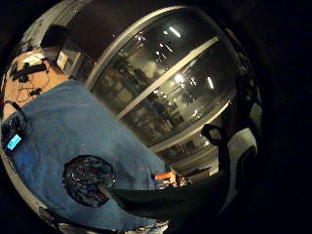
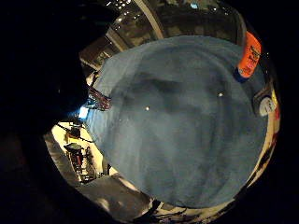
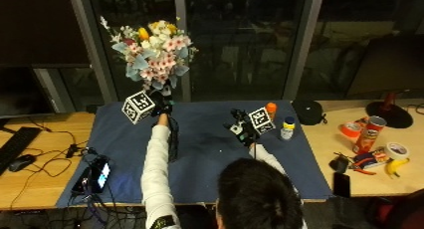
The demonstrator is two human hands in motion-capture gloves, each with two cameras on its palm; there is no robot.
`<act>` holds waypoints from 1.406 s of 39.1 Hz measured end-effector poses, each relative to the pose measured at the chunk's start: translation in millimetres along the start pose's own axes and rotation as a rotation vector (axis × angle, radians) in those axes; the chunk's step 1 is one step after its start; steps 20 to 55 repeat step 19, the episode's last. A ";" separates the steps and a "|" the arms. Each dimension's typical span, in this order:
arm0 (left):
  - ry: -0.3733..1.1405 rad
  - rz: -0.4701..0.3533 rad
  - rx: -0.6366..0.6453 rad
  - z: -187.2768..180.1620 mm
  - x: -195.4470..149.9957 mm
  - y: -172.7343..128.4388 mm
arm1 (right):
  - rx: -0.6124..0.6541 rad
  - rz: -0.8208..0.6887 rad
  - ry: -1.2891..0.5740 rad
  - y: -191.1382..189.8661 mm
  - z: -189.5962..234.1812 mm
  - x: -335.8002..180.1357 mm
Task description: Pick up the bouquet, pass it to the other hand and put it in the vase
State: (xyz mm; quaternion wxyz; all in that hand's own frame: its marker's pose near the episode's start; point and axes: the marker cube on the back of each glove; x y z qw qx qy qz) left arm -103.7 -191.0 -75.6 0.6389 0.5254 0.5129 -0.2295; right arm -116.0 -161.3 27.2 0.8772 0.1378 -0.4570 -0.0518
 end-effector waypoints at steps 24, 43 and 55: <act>-0.174 -0.183 -0.698 -101.5 -205.3 137.4 | -0.328 0.033 -0.058 50.6 14.8 67.0; -0.174 -0.183 -0.698 -101.5 -205.3 137.4 | -0.328 0.033 -0.058 50.6 14.8 67.0; -0.174 -0.183 -0.698 -101.5 -205.3 137.4 | -0.328 0.033 -0.058 50.6 14.8 67.0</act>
